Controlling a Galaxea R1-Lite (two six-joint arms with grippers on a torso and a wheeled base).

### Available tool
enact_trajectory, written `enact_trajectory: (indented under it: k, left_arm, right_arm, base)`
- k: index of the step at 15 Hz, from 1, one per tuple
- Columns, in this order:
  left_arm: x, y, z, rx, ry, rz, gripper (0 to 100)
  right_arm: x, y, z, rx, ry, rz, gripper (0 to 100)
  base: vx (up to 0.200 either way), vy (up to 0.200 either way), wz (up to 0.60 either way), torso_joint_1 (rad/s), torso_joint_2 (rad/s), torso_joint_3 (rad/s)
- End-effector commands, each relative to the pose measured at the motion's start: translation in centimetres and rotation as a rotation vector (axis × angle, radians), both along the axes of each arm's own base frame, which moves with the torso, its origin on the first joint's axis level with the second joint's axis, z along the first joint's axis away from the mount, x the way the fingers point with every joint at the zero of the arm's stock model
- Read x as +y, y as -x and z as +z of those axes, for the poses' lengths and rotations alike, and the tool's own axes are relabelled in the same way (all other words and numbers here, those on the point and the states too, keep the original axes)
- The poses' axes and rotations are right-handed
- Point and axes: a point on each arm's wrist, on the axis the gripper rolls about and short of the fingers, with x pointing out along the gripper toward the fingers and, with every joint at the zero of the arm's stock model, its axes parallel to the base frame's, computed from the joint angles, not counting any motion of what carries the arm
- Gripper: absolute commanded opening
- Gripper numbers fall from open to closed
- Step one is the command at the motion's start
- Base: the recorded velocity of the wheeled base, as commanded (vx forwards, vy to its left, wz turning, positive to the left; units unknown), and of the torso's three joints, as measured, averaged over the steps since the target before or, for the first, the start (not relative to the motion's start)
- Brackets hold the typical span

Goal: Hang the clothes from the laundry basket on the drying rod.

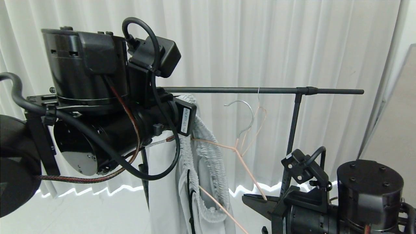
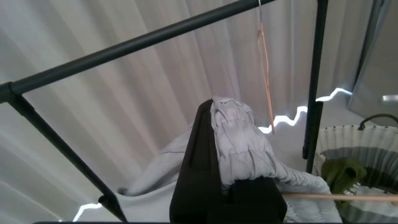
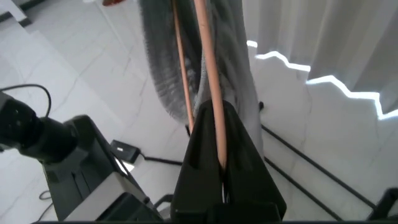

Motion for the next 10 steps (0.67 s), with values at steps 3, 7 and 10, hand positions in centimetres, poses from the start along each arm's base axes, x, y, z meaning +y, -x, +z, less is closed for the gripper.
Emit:
enact_trajectory:
  k: [3, 7, 10]
  left_arm:
    - [0.2, -0.2, -0.3, 0.009, -0.006, 0.008, 0]
    - [-0.9, 1.0, -2.1, 0.054, -0.045, -0.053, 0]
    - [-1.9, 1.1, -3.1, 0.074, -0.063, -0.08, 0]
  right_arm:
    - [-0.3, -0.2, 1.0, -0.016, -0.025, -0.013, 0]
    - [0.9, -1.3, 1.6, -0.026, -0.042, -0.02, 0]
    - [1.4, -1.6, 2.0, -0.023, -0.037, -0.02, 0]
  base:
    - [0.0, 0.0, 0.0, 0.0, 0.0, 0.0]
    - [0.0, 0.0, 0.0, 0.0, 0.0, 0.0]
    - [0.0, 0.0, 0.0, 0.0, 0.0, 0.0]
